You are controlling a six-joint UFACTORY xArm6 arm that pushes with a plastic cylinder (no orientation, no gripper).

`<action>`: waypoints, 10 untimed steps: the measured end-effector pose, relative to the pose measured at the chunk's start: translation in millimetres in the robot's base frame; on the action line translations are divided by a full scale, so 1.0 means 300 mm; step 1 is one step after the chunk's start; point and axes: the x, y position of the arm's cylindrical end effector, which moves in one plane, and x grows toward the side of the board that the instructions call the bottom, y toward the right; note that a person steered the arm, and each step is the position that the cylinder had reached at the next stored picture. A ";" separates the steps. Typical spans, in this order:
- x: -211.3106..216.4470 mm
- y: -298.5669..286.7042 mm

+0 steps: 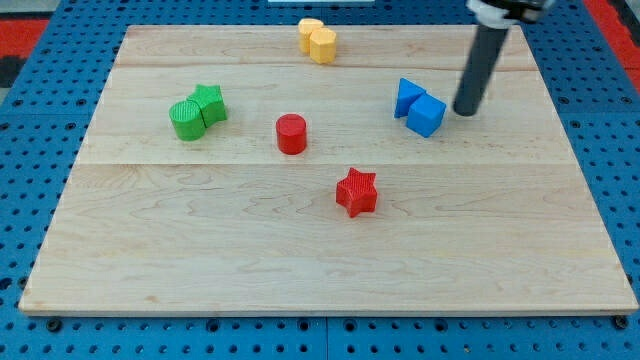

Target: Place the blue triangle diagonal to the yellow hexagon

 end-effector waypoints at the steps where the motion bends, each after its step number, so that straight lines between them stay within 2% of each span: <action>1: 0.010 -0.207; 2: 0.110 -0.258; 3: 0.145 -0.227; 4: 0.166 -0.066; 5: 0.033 -0.027; 6: -0.015 -0.019; 7: -0.101 -0.151; 8: -0.032 -0.193; 10: 0.024 -0.467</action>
